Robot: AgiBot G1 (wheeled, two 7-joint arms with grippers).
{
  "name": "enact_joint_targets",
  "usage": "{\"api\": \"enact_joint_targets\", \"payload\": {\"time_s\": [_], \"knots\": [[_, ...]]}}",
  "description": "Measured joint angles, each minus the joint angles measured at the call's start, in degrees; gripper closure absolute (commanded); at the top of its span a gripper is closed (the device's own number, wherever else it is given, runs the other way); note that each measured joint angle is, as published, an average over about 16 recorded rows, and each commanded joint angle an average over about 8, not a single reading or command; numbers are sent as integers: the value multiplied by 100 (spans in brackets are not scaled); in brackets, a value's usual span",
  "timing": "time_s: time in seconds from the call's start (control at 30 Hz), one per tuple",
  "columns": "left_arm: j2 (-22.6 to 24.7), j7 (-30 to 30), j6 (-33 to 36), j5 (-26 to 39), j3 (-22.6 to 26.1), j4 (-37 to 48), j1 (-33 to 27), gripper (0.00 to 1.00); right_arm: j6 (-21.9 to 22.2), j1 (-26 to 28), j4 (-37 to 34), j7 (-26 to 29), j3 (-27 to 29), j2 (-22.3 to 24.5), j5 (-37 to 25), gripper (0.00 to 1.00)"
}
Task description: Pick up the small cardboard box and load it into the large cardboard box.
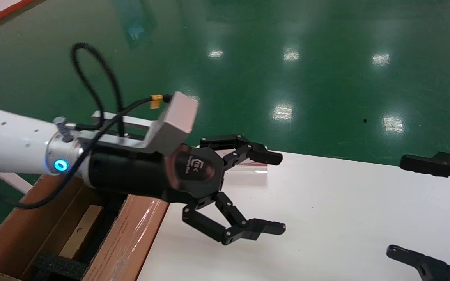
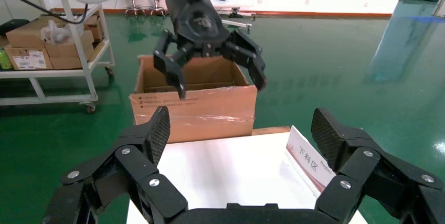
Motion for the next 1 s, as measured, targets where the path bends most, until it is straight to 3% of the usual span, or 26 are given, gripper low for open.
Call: {"api": "enact_joint_targets", "payload": {"time_s": [0.2, 0.4, 1.0], "knots": [[40, 364, 231, -182, -1011, -58, 740, 0, -4, -3, 3, 7, 12, -5, -8, 0], [62, 565, 358, -283, -1565, -89, 1146, 0, -9, -6, 6, 13, 24, -9, -16, 0], [65, 611, 384, -309, -1673, -92, 1228, 0, -22, -15, 15, 33, 59, -23, -40, 0]]}}
